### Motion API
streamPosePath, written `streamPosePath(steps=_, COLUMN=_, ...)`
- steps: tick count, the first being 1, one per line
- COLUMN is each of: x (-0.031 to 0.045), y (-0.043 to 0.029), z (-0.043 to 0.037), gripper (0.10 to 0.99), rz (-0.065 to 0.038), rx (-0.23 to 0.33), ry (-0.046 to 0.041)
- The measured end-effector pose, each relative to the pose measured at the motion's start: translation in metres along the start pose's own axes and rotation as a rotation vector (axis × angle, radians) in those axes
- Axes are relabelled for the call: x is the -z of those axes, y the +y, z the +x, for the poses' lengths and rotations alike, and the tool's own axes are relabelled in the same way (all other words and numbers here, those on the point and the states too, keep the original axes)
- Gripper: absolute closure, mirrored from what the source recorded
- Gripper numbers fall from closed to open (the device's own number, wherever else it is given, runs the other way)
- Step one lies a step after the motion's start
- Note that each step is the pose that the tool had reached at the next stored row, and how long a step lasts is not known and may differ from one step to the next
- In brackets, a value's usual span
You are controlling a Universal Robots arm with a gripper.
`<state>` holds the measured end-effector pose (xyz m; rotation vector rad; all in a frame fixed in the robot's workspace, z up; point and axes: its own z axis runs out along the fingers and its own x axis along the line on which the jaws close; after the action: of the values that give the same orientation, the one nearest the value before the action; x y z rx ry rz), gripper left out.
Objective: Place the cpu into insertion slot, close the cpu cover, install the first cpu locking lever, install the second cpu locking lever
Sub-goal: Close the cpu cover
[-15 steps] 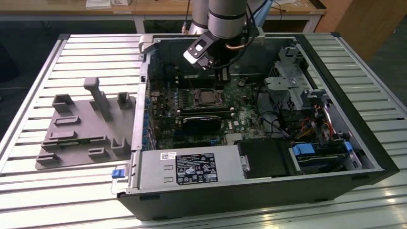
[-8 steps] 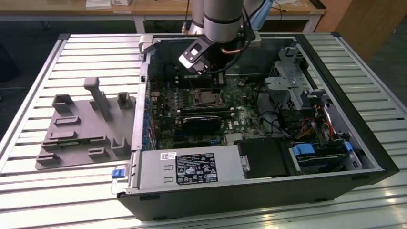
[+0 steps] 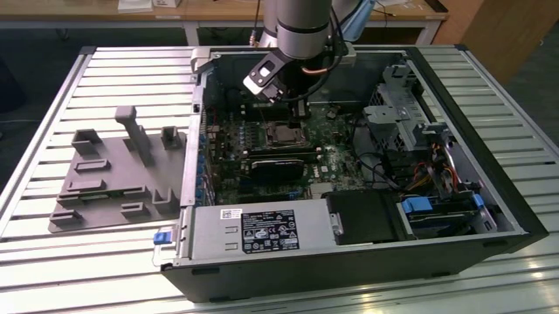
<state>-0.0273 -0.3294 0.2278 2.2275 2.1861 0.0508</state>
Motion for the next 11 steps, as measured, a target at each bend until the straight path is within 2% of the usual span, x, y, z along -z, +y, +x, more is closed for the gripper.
streamPosePath(steps=6, x=-0.0009, y=0.0000, z=0.0000, gripper=0.984, rz=0.001, rx=0.103, ry=0.0037)
streamPosePath(steps=11, x=-0.0017, y=-0.0012, z=-0.0001, gripper=0.984, rz=0.002, rx=0.177, ry=0.0032)
